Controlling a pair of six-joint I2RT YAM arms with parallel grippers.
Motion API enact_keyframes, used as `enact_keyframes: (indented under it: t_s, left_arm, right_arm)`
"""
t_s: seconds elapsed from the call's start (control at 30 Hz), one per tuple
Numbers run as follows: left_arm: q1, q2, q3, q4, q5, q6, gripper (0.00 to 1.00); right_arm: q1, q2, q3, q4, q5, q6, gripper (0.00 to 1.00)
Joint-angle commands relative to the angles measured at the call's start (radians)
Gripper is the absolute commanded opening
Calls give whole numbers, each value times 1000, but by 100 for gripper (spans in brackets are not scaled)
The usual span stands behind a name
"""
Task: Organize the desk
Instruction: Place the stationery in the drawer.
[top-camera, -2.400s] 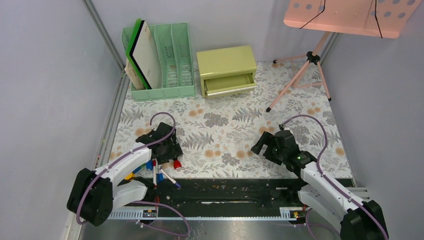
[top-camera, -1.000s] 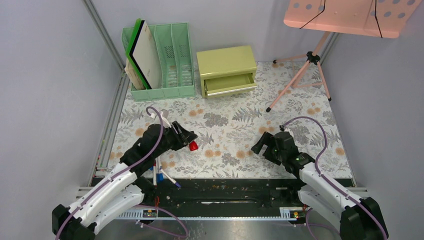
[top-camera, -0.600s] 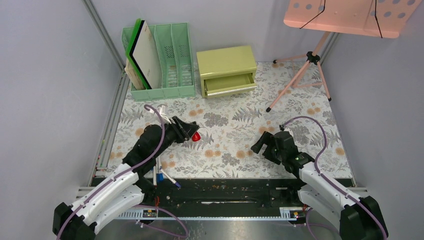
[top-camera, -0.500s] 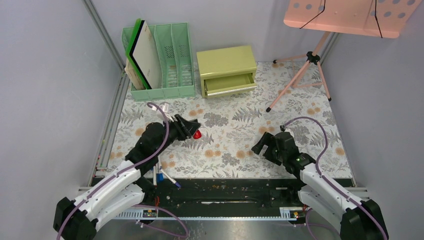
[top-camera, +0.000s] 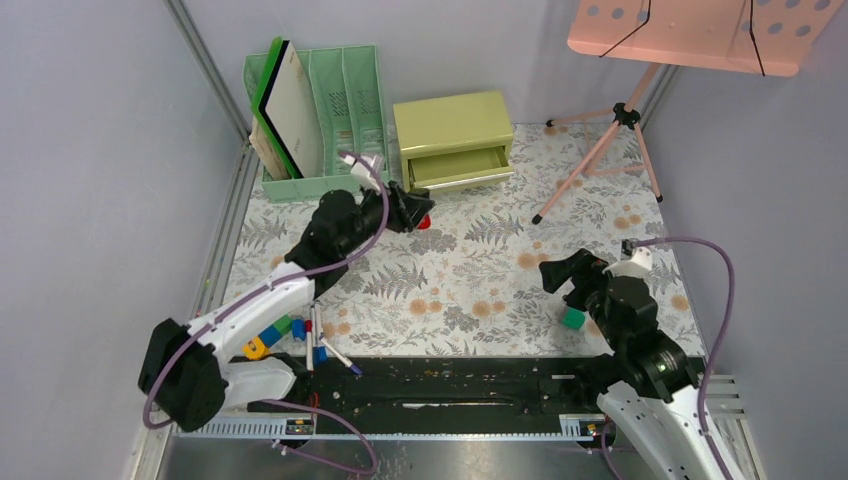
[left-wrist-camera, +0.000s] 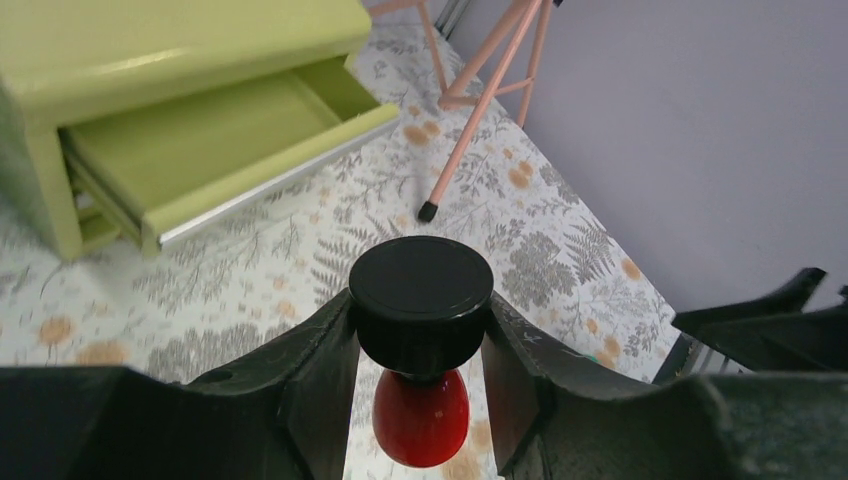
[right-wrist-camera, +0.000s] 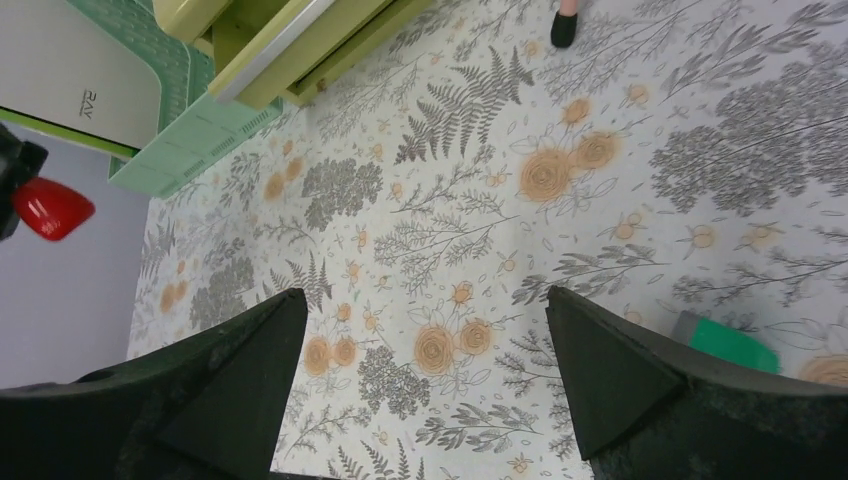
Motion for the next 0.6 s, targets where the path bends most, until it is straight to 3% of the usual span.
enact_keyframes:
  t_s: [0.0,0.33,0.47,0.57]
  left_arm:
    - [9,118,153,93,77,66,13]
    - [68,448,413,233,232,-12,13]
    - [100,546,501,263,185,-167,9]
    - [104,587,539,264,131,-153,9]
  right_arm:
    - [-1,-39,70,-143,133,-69,97]
    - [-1,-90,97,-244,121,-68,97]
    - [-1,-141,91,-264,129,-71,96]
    - [-2,-167,88,-278,135,-68,96]
